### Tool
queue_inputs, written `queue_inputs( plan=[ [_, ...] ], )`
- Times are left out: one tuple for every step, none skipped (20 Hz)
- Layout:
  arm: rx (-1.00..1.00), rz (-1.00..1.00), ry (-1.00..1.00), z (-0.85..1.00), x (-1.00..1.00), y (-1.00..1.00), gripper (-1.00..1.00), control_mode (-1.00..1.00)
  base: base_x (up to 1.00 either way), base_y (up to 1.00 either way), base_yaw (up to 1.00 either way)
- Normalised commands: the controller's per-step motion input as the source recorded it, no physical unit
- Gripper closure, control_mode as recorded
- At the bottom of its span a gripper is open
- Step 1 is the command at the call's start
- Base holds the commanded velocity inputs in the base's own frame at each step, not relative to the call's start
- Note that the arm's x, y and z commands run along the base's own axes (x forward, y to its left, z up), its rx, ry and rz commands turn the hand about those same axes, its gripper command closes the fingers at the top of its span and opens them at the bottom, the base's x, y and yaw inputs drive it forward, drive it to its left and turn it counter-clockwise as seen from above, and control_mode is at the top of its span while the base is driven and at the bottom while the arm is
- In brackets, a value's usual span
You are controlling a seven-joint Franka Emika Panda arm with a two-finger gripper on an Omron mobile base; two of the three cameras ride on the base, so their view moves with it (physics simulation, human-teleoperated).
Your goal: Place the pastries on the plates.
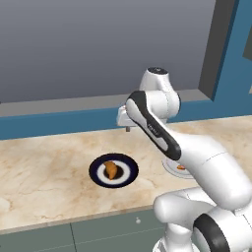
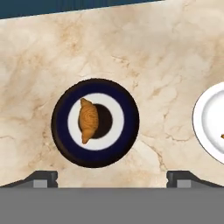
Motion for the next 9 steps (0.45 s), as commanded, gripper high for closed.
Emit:
queue_inputs(
  plan=[
    [0.00,-0.01,-0.25,0.56,0.00,-0.41,-1.00,-1.00,0.00,0.00,0.00],
    [0.00,-0.01,-0.24,0.50,0.00,-0.37,-1.00,-1.00,0.00,0.00,0.00],
    [0.00,-0.02,-0.27,0.44,0.00,-0.36,-1.00,-1.00,0.00,0.00,0.00],
    [0.00,-0.01,-0.28,0.34,0.08,-0.35,-1.00,-1.00,0.00,0.00,0.00],
    [0.00,0.00,-0.33,0.31,0.09,-0.31,-1.00,-1.00,0.00,0.00,0.00],
    [0.00,0.00,-0.33,0.21,0.13,-0.34,-1.00,-1.00,0.00,0.00,0.00],
    [0.00,0.00,-0.33,0.21,0.07,-0.36,-1.00,-1.00,0.00,0.00,0.00],
    [0.00,-0.01,-0.33,0.21,0.09,-0.38,-1.00,-1.00,0.00,0.00,0.00],
    [0.00,-0.01,-0.33,0.14,0.07,-0.36,-1.00,-1.00,0.00,0.00,0.00]
  ],
)
